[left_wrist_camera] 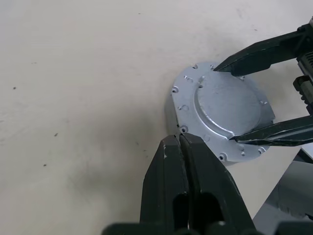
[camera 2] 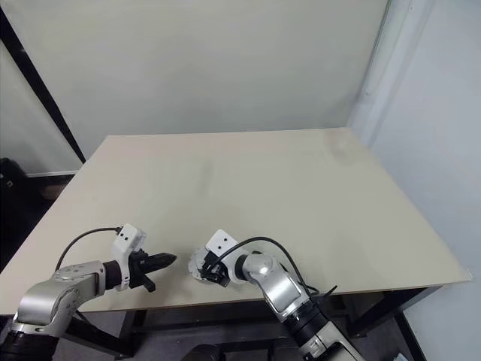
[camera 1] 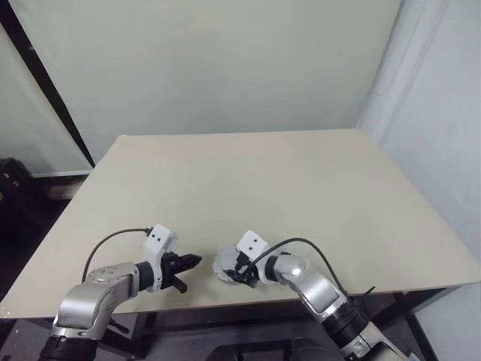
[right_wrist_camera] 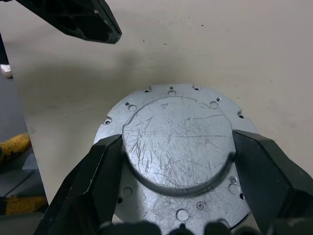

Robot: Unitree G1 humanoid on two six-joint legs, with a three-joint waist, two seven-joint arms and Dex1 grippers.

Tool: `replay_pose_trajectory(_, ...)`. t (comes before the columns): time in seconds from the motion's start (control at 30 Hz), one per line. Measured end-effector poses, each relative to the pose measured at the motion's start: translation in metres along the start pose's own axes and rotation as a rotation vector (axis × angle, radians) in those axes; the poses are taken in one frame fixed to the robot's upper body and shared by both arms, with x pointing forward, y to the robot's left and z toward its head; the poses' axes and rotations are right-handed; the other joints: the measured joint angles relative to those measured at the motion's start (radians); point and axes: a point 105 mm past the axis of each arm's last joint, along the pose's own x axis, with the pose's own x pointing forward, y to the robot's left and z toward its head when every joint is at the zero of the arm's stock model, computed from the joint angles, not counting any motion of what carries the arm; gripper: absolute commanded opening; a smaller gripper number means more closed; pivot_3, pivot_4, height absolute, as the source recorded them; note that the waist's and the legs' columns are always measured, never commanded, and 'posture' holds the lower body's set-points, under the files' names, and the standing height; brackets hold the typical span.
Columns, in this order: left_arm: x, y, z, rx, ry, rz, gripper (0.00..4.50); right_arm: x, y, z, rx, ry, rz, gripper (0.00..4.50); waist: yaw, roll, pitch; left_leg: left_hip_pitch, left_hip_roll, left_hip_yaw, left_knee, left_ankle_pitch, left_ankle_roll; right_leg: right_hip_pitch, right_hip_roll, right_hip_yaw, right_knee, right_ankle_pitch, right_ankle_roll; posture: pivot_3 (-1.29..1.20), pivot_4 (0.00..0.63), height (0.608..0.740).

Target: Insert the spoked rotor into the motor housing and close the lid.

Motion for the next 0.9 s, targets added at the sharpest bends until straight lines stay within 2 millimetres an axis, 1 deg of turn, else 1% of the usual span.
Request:
replay_pose_trajectory(0.3, 0.014, -0.006, -0.003, 0.014, 0.005, -0.029, 0.00, -0.002, -0.001, -0.001, 0.053, 0.030, -0.014, 3.21, 0.000, 0.000, -0.001, 0.000, 0.000, 0.000, 0.000, 0.000, 0.000, 0.001, 0.000, 0.000, 0.000, 0.000, 0.000, 0.00, 0.000, 0.740)
replay_pose_trajectory(0.57, 0.021, -0.002, -0.001, 0.035, -0.009, -0.014, 0.00, -0.002, -0.001, -0.002, 0.056, 0.051, -0.020, 3.21, 0.000, 0.001, -0.001, 0.000, 0.000, 0.000, 0.000, 0.000, 0.000, 0.001, 0.000, 0.000, 0.000, 0.000, 0.000, 0.00, 0.000, 0.740)
replay_pose_trajectory(0.9, 0.040, -0.010, -0.007, 0.072, 0.020, -0.059, 0.00, -0.002, 0.002, -0.002, 0.039, 0.058, -0.019, 3.21, 0.000, 0.001, -0.002, 0.001, 0.000, 0.000, 0.000, 0.000, 0.000, 0.001, 0.000, 0.000, 0.000, 0.000, 0.000, 0.00, 0.000, 0.740)
